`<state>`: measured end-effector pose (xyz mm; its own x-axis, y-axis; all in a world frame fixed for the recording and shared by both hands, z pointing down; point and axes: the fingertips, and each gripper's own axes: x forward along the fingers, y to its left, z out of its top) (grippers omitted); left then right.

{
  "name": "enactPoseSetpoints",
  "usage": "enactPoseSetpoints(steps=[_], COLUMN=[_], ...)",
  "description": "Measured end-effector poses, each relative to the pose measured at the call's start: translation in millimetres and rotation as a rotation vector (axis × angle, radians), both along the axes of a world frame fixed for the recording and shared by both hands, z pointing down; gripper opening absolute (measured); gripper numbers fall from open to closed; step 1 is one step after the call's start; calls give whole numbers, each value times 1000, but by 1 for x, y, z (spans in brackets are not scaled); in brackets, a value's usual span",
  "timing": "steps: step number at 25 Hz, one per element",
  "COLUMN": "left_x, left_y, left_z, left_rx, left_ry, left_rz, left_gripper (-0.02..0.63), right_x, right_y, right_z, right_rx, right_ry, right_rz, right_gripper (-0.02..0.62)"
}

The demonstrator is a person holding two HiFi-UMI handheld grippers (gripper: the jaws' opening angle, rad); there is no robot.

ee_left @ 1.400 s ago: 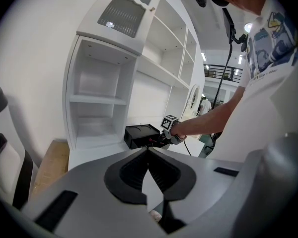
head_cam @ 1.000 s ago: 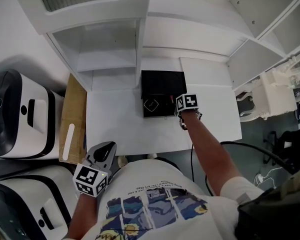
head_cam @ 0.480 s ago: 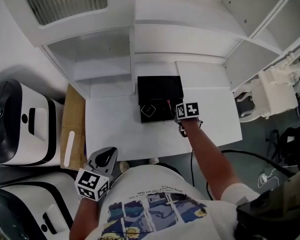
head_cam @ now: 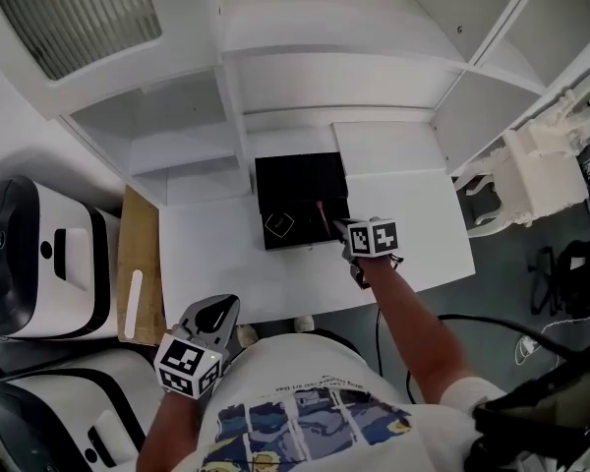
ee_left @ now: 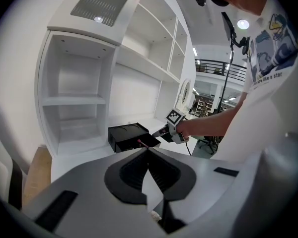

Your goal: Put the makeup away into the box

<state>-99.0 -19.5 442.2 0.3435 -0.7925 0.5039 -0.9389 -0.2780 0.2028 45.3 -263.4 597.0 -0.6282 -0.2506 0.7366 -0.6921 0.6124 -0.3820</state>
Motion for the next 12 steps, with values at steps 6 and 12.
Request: enactPoseSetpoints(steps=[6, 12], left_x=[26, 50], left_y=[-18, -36], left_z=[2, 6], left_rx=[-14, -22], left_ry=[-9, -12], left_rz=[32, 44], left_gripper=[14, 14], right_x=[20, 40], right_y=[17, 37], right_z=[-17, -25], right_rx=[15, 28], right_ry=[-77, -135], right_rz=[-39, -99], right_gripper=[32, 31])
